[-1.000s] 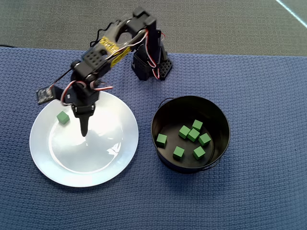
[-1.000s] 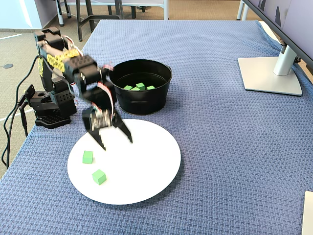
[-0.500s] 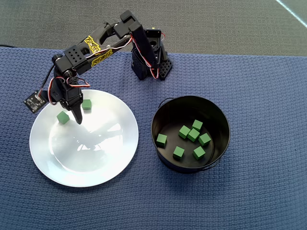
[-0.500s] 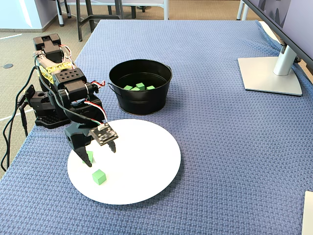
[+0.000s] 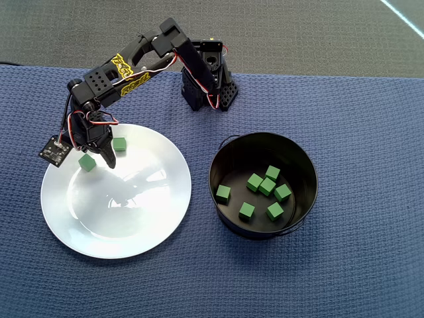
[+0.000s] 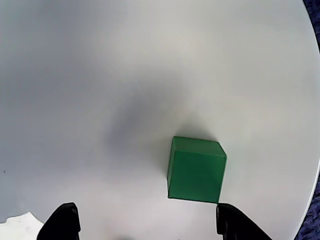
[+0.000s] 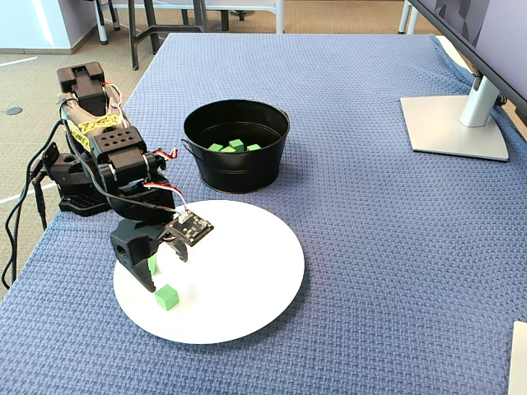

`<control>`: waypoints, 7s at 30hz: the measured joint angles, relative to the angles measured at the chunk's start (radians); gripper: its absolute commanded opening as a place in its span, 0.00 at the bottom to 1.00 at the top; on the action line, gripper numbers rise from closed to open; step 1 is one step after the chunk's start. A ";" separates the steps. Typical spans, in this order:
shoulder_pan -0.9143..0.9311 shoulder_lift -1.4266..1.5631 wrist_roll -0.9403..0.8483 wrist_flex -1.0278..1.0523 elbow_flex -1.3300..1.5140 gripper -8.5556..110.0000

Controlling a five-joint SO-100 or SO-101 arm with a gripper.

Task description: Pick up the green cubes from the white plate and place them in the black recipient

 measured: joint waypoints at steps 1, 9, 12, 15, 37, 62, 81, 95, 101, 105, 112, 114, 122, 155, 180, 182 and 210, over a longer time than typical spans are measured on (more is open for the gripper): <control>-0.005 -0.005 -0.002 0.000 0.000 0.32; -0.018 -0.077 -0.008 -0.026 -0.018 0.32; -0.014 -0.081 -0.008 -0.032 -0.021 0.32; -0.011 -0.081 -0.008 -0.034 -0.021 0.31; 0.051 -0.051 -0.089 -0.060 -0.005 0.31; 0.035 -0.218 -0.078 -0.060 -0.207 0.20; 0.000 -0.137 0.017 0.164 -0.233 0.07; -0.307 0.236 0.341 0.353 -0.229 0.07; -0.571 0.351 0.689 0.373 -0.224 0.07; -0.781 0.405 0.942 0.405 -0.216 0.07; -1.092 0.408 1.362 0.434 -0.238 0.07; -1.157 0.405 1.470 0.397 -0.209 0.07; -1.241 0.275 1.827 0.258 -0.115 0.34; -0.368 0.494 1.000 -0.017 0.183 0.07; -0.290 0.712 -0.069 0.060 0.629 0.07; -0.288 0.712 -0.114 0.080 0.629 0.07; -0.118 0.609 -0.310 -0.015 0.623 0.35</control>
